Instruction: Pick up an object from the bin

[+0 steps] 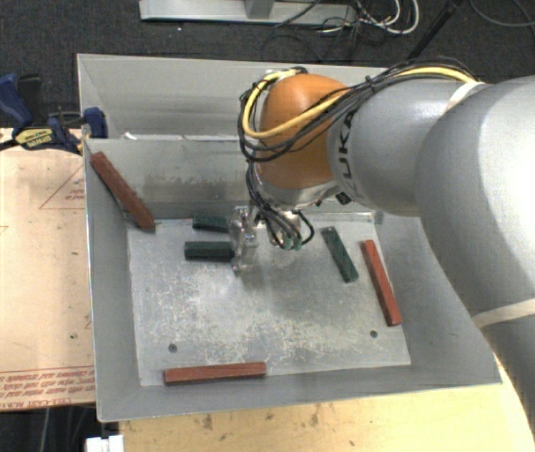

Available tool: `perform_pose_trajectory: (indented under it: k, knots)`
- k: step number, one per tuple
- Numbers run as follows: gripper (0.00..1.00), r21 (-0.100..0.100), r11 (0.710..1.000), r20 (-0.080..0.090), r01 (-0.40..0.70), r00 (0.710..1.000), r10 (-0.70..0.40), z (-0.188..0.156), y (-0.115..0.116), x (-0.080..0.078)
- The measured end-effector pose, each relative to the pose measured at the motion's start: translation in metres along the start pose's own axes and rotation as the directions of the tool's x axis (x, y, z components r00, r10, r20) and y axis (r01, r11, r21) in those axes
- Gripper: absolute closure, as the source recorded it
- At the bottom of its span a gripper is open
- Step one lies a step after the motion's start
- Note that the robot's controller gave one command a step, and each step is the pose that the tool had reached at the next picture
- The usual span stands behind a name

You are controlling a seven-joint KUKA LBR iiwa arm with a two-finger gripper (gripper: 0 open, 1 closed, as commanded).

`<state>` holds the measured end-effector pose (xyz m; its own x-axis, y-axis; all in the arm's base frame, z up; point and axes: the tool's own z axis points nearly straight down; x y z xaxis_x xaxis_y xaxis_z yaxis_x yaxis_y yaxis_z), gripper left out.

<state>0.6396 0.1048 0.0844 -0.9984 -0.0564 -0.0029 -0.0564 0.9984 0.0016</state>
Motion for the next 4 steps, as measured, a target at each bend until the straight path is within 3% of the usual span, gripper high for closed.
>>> perform_pose_trajectory:
  k: [1,2,3,4]
  knots:
    - [1.0,0.0,1.0,0.0,0.0,1.0,0.0,0.0,0.0,0.0]
    - [1.0,0.001,1.0,-0.008,0.011,1.0,-0.011,-0.048,0.0,0.006]
    - [1.0,0.0,1.0,0.006,0.002,1.0,-0.002,-0.083,0.0,0.01]
    - [1.0,0.001,0.999,0.001,-0.053,0.999,0.053,-0.18,-0.002,0.009]
